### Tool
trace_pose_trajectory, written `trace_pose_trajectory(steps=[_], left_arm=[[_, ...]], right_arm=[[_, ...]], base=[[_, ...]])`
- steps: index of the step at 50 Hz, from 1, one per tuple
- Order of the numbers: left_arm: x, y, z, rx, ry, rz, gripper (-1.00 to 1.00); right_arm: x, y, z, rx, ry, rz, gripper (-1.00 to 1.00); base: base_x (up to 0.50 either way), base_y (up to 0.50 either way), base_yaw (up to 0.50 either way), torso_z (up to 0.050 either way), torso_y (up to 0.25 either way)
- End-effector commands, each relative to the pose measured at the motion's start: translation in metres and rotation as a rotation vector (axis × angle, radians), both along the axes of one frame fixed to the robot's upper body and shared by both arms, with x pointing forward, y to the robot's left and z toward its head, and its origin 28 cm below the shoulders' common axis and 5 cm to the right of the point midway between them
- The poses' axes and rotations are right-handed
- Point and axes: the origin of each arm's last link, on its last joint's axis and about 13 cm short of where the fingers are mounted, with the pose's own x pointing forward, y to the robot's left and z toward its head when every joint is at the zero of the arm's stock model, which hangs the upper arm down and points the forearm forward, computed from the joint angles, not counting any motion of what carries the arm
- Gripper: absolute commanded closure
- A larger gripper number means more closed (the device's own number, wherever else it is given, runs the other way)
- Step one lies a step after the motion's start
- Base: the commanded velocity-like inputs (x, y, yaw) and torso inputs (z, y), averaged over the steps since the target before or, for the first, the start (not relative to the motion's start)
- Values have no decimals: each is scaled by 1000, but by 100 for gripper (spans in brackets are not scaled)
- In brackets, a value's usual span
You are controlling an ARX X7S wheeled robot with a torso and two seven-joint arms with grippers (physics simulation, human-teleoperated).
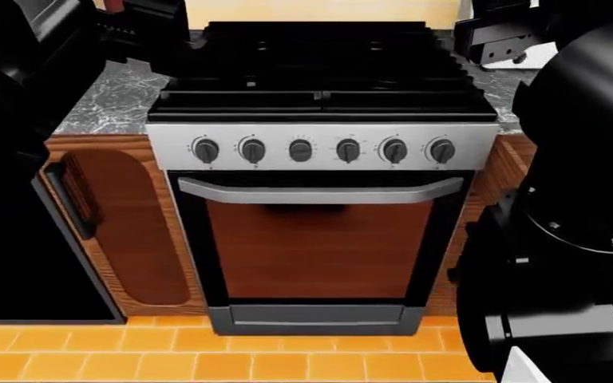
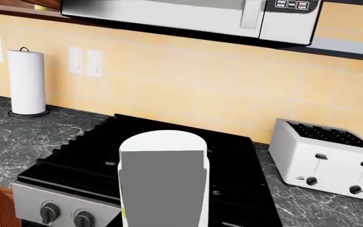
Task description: Pick and place the shaker into the drawer. Then close the cabinet.
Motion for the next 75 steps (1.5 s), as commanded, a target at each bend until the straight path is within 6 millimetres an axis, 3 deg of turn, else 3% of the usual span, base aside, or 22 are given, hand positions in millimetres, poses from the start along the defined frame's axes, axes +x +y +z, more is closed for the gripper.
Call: trace_pose_trajectory(steps=[1, 75], left_arm=[[1, -1, 0, -6, -2, 0, 100], [3, -5, -3, -8, 12, -4, 100]], right_arm=[[-1, 0, 0, 1, -4, -3, 100], [0, -2, -5, 16, 8, -8, 100]], base=[[-20, -500, 0, 0, 10], [-23, -500, 0, 0, 1]])
